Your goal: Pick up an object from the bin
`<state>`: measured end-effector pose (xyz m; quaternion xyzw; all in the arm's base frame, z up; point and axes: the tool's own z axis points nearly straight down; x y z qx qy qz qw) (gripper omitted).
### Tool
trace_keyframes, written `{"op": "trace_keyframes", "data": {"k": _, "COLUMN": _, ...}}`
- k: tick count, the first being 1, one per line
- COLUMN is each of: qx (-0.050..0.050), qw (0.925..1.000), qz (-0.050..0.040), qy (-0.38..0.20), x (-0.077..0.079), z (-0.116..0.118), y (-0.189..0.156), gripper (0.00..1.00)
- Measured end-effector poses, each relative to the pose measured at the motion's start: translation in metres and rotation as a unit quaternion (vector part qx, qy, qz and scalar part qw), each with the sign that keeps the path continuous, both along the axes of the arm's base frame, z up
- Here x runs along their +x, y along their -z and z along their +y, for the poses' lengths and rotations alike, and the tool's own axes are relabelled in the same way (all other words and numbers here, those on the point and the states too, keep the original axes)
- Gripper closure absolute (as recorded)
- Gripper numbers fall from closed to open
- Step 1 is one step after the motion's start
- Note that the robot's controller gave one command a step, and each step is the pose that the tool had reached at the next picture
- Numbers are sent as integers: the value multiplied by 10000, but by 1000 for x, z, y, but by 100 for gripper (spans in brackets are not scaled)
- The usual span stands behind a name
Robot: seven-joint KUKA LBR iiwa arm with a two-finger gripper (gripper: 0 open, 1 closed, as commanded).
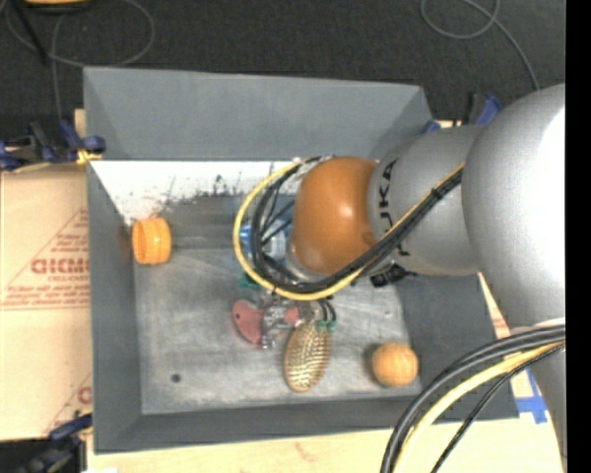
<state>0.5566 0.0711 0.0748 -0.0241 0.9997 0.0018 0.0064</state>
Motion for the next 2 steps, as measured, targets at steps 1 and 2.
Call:
{"op": "trace_keyframes", "data": {"k": 1, "qx": -25, "qw": 10000, "qz": 73, "qy": -54, "x": -3, "z": 0, "y": -61, "gripper": 100}}
{"op": "trace_keyframes", "data": {"k": 2, "qx": -9, "qw": 10000, "qz": 50, "qy": 49, "x": -7, "z": 18, "y": -133, "gripper": 100}}
